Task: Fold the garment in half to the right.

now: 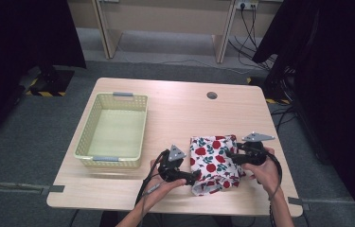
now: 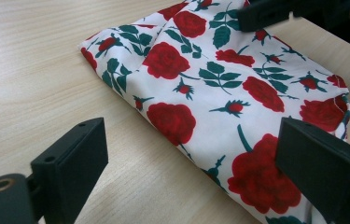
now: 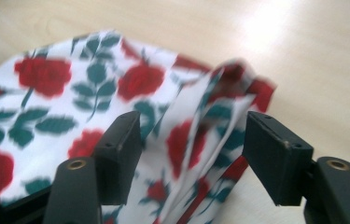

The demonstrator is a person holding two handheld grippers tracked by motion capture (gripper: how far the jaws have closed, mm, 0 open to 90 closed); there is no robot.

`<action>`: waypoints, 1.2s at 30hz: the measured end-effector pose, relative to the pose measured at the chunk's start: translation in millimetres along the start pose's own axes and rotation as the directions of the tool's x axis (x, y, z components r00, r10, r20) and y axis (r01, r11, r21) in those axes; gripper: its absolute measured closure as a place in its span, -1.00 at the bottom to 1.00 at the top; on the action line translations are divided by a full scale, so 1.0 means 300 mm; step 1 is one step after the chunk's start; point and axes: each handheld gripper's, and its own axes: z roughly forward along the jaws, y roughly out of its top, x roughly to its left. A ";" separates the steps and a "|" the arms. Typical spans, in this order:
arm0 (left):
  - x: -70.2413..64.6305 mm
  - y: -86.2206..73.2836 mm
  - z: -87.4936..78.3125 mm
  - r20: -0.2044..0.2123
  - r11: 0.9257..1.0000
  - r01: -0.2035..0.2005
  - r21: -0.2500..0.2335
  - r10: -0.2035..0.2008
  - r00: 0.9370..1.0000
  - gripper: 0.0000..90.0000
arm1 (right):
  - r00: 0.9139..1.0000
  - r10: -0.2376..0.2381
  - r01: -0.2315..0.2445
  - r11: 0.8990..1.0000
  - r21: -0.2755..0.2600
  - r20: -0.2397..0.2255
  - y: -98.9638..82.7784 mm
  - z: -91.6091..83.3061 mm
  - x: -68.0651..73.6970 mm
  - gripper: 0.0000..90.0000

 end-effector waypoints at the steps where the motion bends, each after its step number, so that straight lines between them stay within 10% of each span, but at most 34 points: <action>1: -0.002 -0.002 0.001 -0.001 1.000 -0.005 0.002 0.005 1.000 -0.80 | 1.000 -0.003 0.003 1.000 -0.005 0.011 0.015 -0.005 -0.004 -0.21; 9: -0.003 -0.010 0.001 0.000 1.000 -0.008 0.010 0.008 1.000 -0.80 | 0.997 0.071 -0.072 0.996 0.057 0.016 0.092 0.064 -0.054 -0.20; 13: 0.002 -0.013 -0.001 0.001 1.000 -0.010 0.013 0.010 1.000 -0.80 | 0.999 0.048 -0.046 0.996 0.073 -0.025 0.092 0.098 -0.068 0.57; 17: -0.003 -0.016 0.005 0.006 1.000 -0.010 0.015 0.010 1.000 -0.81 | 1.000 -0.012 0.012 1.000 -0.003 -0.027 0.128 0.052 -0.065 0.86; 24: -0.021 -0.031 0.045 -0.011 0.998 -0.036 0.053 0.036 0.999 -0.81 | 0.997 -0.076 0.074 0.981 -0.179 -0.005 0.229 -0.066 -0.047 0.89; 36: -0.019 -0.051 0.062 -0.016 0.995 -0.048 0.088 0.050 0.999 -0.80 | 0.999 0.025 -0.024 1.000 -0.010 0.022 0.051 0.148 -0.194 0.68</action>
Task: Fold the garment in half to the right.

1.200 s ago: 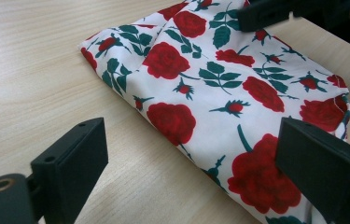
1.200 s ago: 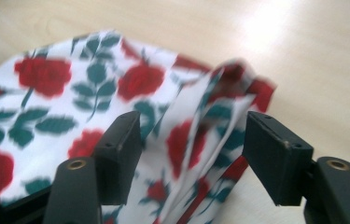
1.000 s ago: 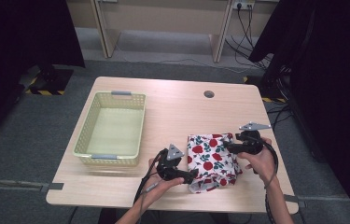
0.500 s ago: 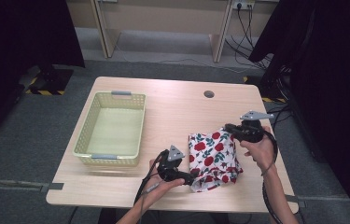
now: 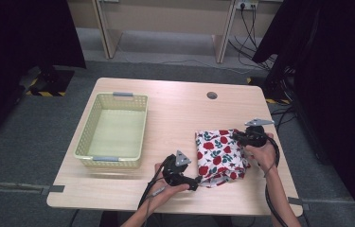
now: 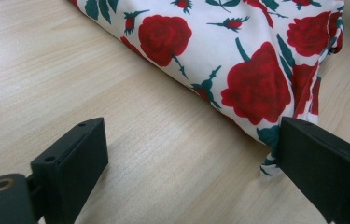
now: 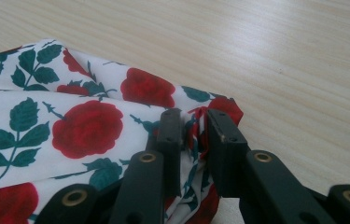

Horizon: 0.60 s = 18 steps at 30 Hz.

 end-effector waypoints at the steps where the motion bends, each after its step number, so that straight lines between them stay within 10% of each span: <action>1: -0.001 -0.001 -0.002 0.002 1.000 0.002 -0.002 -0.002 1.000 -0.80 | 1.000 0.008 -0.008 1.000 -0.001 0.001 -0.001 -0.001 0.001 0.63; 8: 0.003 -0.025 -0.041 0.025 1.000 -0.006 -0.005 0.006 1.000 -0.80 | 0.997 0.006 -0.006 1.000 -0.006 0.083 0.027 -0.067 0.026 -0.09; 18: 0.055 -0.075 -0.106 -0.003 0.999 -0.016 0.031 0.016 1.000 -0.81 | 0.998 -0.008 0.011 0.999 -0.041 0.058 0.018 -0.189 0.119 -0.36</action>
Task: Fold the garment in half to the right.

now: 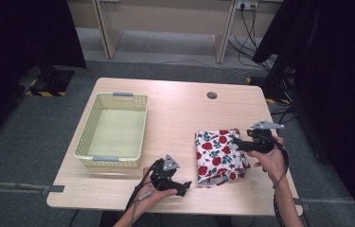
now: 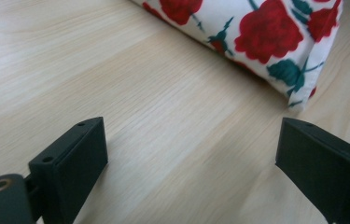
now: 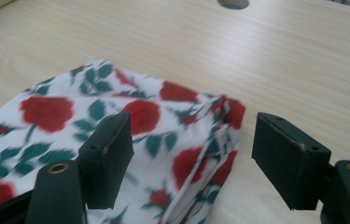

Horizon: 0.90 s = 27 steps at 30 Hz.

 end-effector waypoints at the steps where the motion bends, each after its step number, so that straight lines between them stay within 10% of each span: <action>1: 0.003 -0.004 -0.006 -0.004 1.000 -0.005 0.004 0.005 1.000 -0.81 | 1.000 -0.018 0.018 1.000 0.016 -0.004 -0.016 -0.014 0.024 -0.40; 5: 0.007 -0.023 -0.020 -0.043 0.998 -0.057 0.016 0.057 0.997 -0.82 | 1.000 -0.019 0.019 0.999 0.031 -0.011 -0.052 -0.033 0.056 -0.45; 27: 0.027 -0.046 -0.048 -0.070 0.996 -0.080 0.032 0.082 0.994 -0.85 | 0.999 -0.049 0.049 0.996 0.072 0.003 -0.255 -0.113 0.125 -0.49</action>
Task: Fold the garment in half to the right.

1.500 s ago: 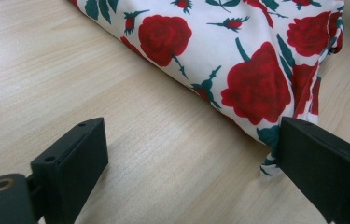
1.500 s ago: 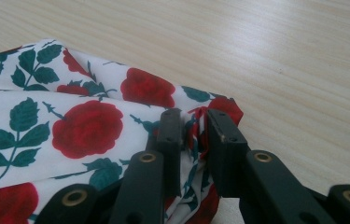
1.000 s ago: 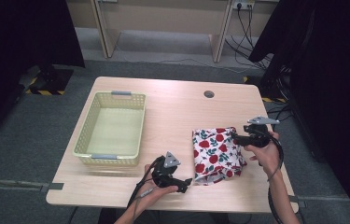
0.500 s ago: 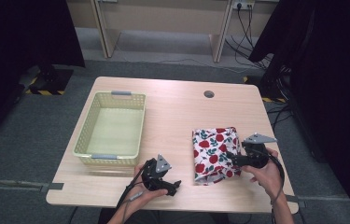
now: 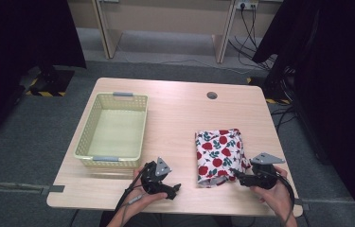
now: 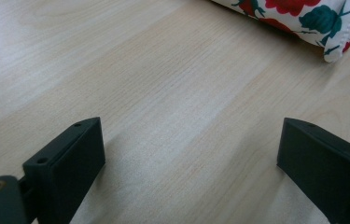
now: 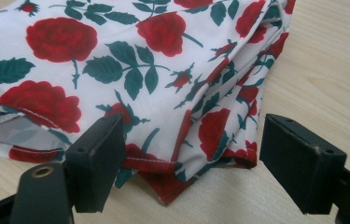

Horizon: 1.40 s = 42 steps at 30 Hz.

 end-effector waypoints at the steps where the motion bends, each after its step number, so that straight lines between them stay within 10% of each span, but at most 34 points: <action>1: 0.000 -0.001 -0.001 0.000 1.000 -0.001 0.001 0.001 1.000 -0.85 | 1.000 0.003 -0.003 1.000 -0.007 0.000 0.001 -0.007 0.000 -0.50; 42: 0.046 -0.129 -0.131 -0.050 1.000 0.027 0.004 -0.027 0.998 -0.96 | 0.999 0.043 -0.044 0.999 -0.018 -0.009 -0.151 -0.073 0.068 -0.73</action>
